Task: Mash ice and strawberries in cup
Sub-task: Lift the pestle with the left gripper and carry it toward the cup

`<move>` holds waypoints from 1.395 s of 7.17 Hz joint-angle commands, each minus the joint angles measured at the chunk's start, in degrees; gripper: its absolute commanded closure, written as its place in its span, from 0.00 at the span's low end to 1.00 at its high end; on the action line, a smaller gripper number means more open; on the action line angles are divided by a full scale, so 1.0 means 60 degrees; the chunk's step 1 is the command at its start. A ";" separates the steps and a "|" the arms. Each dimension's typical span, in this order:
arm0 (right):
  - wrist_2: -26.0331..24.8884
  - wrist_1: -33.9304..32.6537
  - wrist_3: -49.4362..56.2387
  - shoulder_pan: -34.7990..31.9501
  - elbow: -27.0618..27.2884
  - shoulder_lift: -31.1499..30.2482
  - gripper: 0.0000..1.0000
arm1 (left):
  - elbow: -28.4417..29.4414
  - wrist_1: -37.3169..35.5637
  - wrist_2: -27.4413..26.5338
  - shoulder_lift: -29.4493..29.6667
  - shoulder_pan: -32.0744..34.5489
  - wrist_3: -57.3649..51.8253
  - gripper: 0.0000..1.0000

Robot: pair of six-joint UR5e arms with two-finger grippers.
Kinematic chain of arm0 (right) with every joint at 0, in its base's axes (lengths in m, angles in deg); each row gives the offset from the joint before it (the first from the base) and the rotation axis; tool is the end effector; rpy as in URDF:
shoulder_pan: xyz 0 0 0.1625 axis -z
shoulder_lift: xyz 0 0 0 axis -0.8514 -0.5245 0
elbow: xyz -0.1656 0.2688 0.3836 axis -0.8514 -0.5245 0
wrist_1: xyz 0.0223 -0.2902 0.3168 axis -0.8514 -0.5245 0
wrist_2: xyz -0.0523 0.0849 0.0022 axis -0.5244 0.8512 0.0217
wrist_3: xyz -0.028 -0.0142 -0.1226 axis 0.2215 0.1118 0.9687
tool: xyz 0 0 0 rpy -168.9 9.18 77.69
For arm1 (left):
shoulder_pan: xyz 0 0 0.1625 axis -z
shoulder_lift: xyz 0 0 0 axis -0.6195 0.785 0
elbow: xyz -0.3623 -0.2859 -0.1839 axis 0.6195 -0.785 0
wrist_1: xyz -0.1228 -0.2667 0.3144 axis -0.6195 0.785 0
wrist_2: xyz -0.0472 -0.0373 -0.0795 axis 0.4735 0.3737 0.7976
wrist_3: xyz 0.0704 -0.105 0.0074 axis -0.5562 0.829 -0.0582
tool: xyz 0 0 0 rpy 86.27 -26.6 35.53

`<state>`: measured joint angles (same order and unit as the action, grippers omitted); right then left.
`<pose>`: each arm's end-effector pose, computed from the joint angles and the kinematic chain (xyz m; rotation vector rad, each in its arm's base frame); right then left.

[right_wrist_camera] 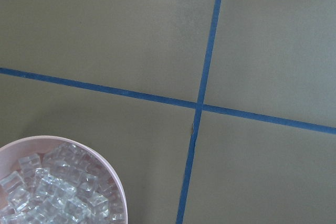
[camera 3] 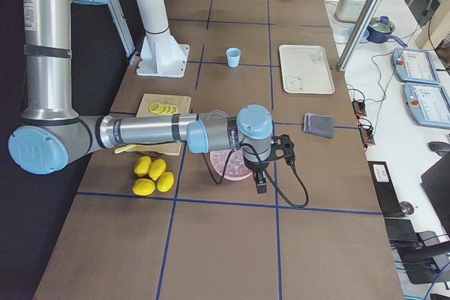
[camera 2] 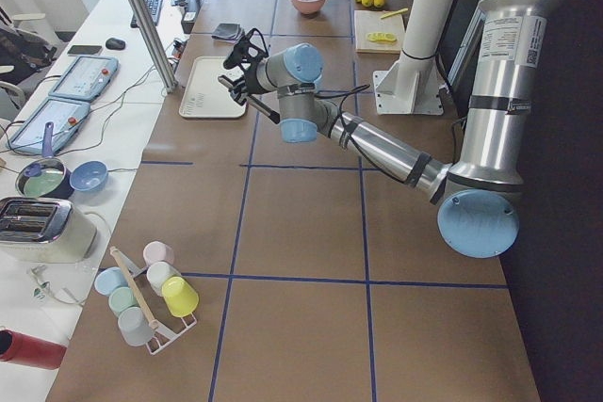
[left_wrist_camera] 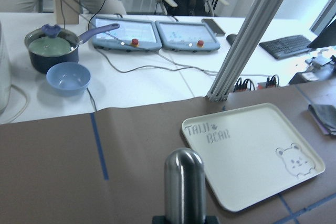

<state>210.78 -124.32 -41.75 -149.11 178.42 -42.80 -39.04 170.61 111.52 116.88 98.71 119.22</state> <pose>0.0500 -0.4907 0.6836 0.1936 -0.7790 -0.1105 0.1744 -0.5069 0.3698 1.0477 1.2527 -0.1208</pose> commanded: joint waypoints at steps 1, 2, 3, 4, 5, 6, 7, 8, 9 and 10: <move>0.0012 0.0001 -0.0015 0.0065 -0.0010 0.0000 0.00 | 0.0013 0.1758 -0.2885 0.0164 -0.2151 0.0299 1.00; 0.0012 0.0001 -0.0015 0.0094 -0.0010 0.0015 0.00 | -0.0031 0.2141 -0.4029 0.0339 -0.3061 -0.0092 1.00; 0.0012 0.0001 -0.0015 0.0095 -0.0024 0.0029 0.00 | 0.0056 0.2739 -0.4925 0.0341 -0.3795 -0.1097 1.00; 0.0012 0.0001 -0.0015 0.0095 -0.0024 0.0044 0.00 | -0.0016 0.3209 -0.5398 0.0428 -0.4107 -0.1832 1.00; 0.0012 0.0001 0.0000 0.0095 -0.0024 0.0044 0.00 | 0.0114 0.3272 -0.5823 0.0472 -0.4458 -0.2594 1.00; 0.0012 0.0001 -0.0015 0.0095 -0.0010 0.0000 0.00 | 0.0173 0.3316 -0.7118 0.0690 -0.5332 -0.3500 1.00; -0.0002 -0.0013 -0.0015 0.0109 -0.0039 -0.0014 0.00 | 0.0478 0.3418 -0.8451 0.1316 -0.6863 -0.4452 1.00; -0.0002 -0.0028 -0.0015 0.0138 -0.0053 -0.0029 0.00 | 0.0684 0.3375 -0.9450 0.2222 -0.7879 -0.5825 1.00; -0.0031 -0.0100 -0.0015 0.0138 -0.0112 -0.0015 0.00 | 0.1107 0.3390 -0.9881 0.2941 -0.8252 -0.6390 1.00; -0.0090 -0.0101 0.0000 0.0167 -0.0112 -0.0015 0.00 | 0.1198 0.3375 -0.9885 0.3093 -0.8270 -0.6424 1.00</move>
<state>210.57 -124.77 -41.81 -148.25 177.88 -42.89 -33.28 190.89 54.13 132.61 50.97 83.13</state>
